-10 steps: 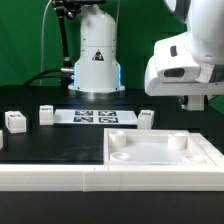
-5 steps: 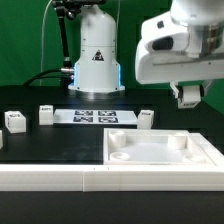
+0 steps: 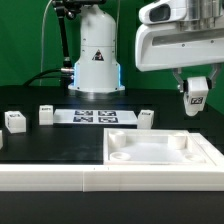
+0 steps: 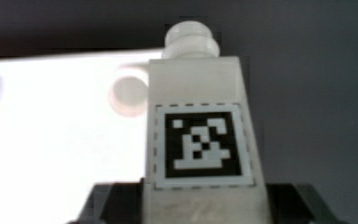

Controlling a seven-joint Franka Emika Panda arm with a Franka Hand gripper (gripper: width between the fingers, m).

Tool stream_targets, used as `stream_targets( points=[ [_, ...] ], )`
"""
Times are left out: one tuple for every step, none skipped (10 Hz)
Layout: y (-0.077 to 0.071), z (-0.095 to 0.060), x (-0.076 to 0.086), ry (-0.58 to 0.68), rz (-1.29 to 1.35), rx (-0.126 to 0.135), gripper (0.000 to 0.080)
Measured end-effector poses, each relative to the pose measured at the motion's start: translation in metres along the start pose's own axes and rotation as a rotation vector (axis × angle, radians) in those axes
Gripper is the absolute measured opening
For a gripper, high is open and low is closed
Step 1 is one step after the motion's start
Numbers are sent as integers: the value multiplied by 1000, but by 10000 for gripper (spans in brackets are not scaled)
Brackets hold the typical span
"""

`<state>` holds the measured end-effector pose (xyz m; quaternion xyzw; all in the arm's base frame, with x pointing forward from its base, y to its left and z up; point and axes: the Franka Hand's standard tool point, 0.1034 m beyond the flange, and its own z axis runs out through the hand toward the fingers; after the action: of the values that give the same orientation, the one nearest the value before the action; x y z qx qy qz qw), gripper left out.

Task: Assemble one leg

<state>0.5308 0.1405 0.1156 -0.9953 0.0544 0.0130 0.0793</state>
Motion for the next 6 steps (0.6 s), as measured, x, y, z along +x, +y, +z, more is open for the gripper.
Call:
stream_targets(
  points=[
    [-1,1,3,101,-7,6,294],
    [3,4,4,144,-29,4,294],
    [5,-3,15,229,-37,10,294],
    [6,-9,24,323,-64,14,294],
    [7,-15,31,395,-85,15,294],
    [6,-17,36,461,-96,19,294]
  ],
)
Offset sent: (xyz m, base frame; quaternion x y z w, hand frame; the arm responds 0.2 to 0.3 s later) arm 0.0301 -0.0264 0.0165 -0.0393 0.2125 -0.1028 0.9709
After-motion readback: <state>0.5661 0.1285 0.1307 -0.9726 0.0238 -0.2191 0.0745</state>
